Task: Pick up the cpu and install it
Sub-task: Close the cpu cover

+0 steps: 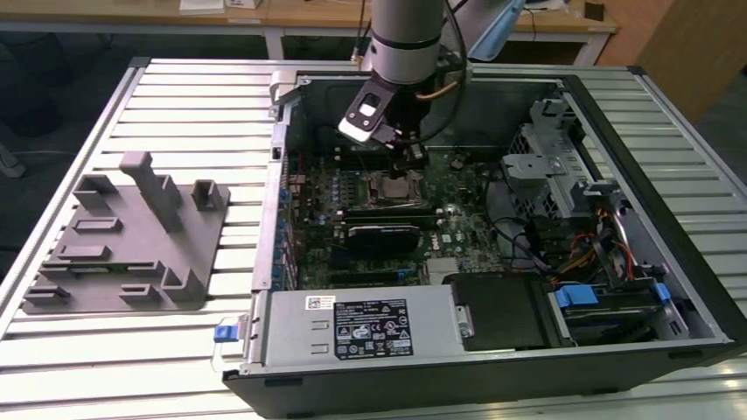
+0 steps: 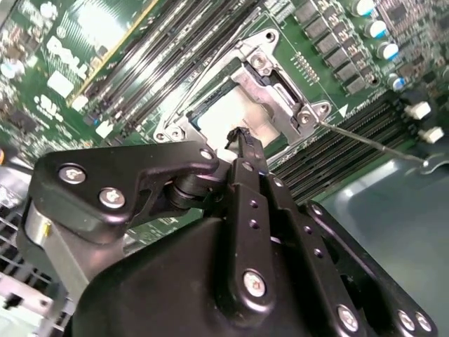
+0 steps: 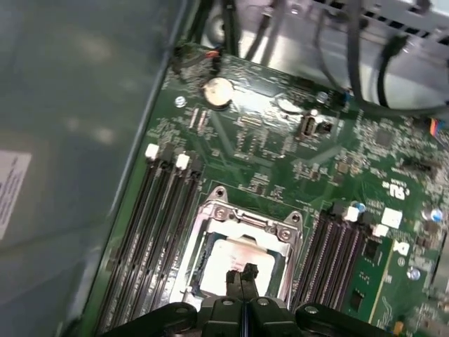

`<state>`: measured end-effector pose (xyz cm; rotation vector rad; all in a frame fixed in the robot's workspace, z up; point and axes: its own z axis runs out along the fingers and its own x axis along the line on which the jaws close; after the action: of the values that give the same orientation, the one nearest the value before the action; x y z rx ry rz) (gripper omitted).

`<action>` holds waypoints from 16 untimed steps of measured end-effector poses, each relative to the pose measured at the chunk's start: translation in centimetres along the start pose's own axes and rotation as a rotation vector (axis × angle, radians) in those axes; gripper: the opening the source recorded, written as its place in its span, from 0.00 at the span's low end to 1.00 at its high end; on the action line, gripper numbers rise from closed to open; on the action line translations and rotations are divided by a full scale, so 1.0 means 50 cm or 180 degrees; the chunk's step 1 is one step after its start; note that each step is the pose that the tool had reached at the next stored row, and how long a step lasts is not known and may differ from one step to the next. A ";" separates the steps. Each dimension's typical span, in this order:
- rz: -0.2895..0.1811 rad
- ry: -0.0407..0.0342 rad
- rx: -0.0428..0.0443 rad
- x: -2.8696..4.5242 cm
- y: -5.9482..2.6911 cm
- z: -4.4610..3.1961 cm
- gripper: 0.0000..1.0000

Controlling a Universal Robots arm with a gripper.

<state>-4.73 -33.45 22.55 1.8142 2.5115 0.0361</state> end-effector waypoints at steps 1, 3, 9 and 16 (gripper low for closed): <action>-0.0057 0.0002 -0.0001 0.000 0.000 0.000 0.11; -0.0171 0.0007 -0.0003 0.000 0.000 0.000 0.11; -0.0520 0.0023 -0.0011 0.000 0.000 0.000 0.11; -0.0925 0.0041 -0.0020 0.000 0.000 0.000 0.11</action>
<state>-4.73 -33.45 22.53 1.4326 2.7512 0.0454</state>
